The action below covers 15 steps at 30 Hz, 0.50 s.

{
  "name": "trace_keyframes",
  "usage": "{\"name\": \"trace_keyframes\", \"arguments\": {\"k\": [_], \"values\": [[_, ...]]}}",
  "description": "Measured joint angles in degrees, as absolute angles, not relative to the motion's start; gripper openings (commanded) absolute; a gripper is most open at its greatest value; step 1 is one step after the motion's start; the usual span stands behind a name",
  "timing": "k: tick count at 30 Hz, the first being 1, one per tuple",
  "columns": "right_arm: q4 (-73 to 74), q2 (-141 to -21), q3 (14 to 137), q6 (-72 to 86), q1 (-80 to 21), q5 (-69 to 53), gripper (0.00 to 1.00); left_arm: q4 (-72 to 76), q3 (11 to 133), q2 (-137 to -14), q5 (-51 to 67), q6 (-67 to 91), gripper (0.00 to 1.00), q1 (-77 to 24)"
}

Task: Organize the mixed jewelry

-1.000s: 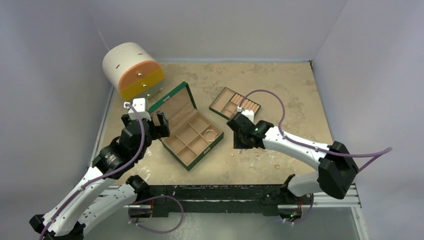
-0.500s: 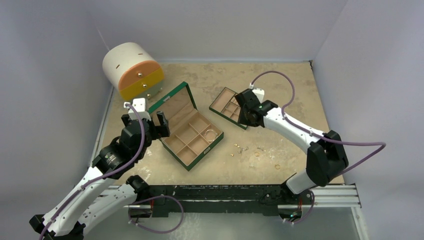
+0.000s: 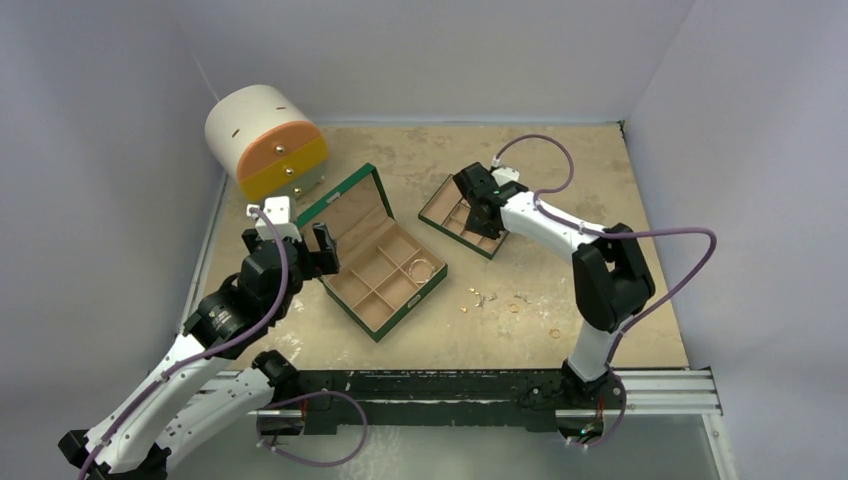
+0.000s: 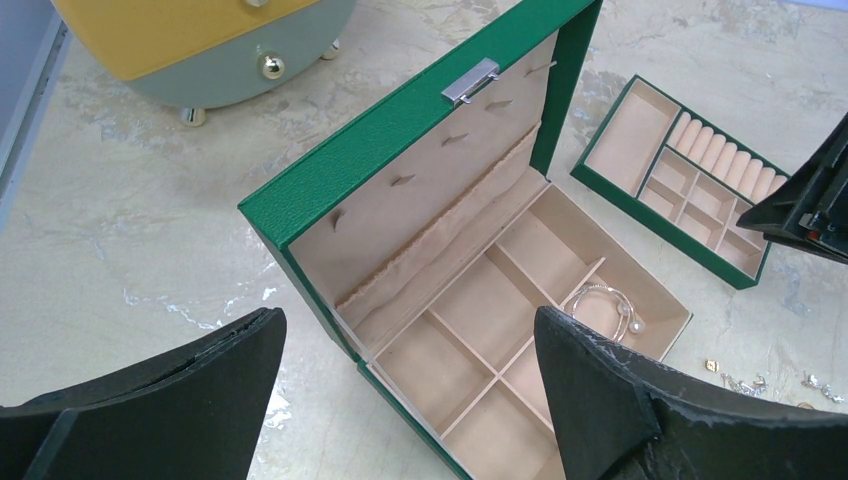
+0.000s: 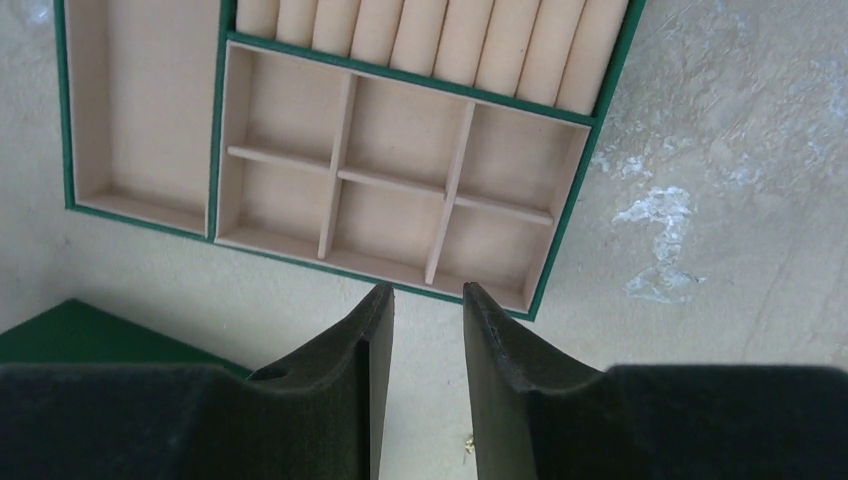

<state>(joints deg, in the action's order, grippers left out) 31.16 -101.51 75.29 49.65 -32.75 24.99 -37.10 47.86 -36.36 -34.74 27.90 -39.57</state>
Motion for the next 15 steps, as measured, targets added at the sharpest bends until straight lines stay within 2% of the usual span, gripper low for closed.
{"name": "trace_keyframes", "arguments": {"k": [15], "values": [[30.7,-113.4,88.2,53.7,-30.8,24.5,0.35,-37.1,47.9,-36.4,-34.7,27.9,0.95,-39.6]]}}
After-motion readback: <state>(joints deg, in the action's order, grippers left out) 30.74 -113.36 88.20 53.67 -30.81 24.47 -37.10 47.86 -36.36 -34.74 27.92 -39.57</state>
